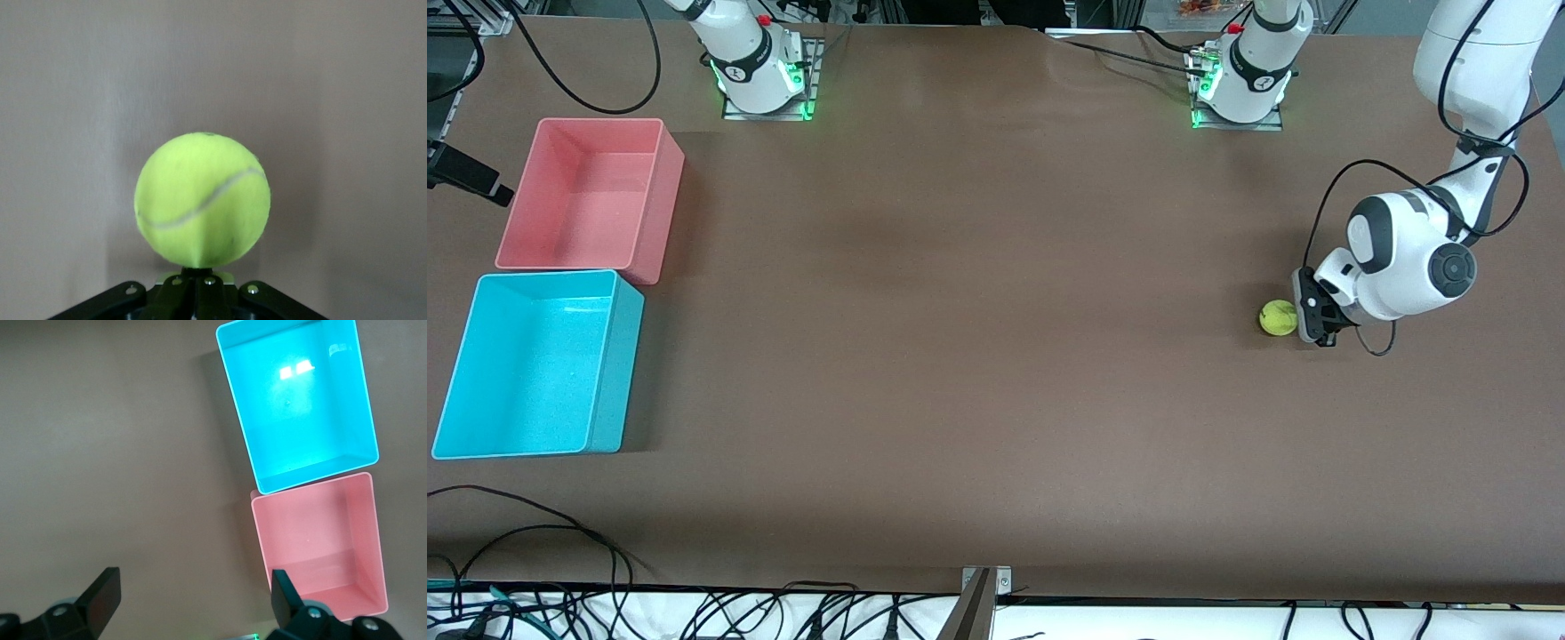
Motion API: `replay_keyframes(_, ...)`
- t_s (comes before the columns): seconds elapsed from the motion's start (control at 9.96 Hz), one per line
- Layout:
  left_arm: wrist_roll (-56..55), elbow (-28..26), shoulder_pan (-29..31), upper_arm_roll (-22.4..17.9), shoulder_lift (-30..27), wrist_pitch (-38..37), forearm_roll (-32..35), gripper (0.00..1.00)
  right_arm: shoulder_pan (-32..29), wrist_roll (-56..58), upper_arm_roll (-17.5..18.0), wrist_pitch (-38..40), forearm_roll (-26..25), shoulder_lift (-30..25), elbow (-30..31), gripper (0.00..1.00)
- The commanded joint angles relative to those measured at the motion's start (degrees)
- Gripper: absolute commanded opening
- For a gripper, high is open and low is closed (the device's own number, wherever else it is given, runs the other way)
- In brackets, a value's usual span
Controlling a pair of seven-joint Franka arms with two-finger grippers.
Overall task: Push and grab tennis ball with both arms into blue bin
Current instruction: 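Push the ball toward the bins with the left gripper while the right gripper reaches out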
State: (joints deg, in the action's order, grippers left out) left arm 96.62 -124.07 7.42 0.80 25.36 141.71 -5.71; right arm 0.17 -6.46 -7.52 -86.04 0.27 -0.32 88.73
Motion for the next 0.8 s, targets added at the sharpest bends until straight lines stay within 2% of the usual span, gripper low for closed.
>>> replay_keyframes(0.0, -18.9, 0.4, -3.4, 7.3, -0.8, -0.3, -1.7, 0.0, 0.0, 0.5, 0.1, 0.7, 1.1, 0.4, -1.1, 1.0)
replay_keyframes(0.1, -23.9, 0.2, -4.3, 8.1, -2.2, -0.7, -1.2, 0.0, 0.0, 0.5, 0.2, 0.7, 1.1, 0.5, -1.1, 1.0)
replay_keyframes(0.3, -22.6, 0.1, -3.5, 8.1, -2.8, -3.3, -1.1, 0.0, 0.0, 0.5, 0.2, 0.5, 1.1, 0.5, -1.1, 1.0)
replay_keyframes(0.7, -18.6, -0.1, -1.8, 7.2, -3.1, -3.4, -1.1, 0.0, 1.7, 0.0, 0.6, -0.3, 1.1, 1.5, -1.0, 1.0)
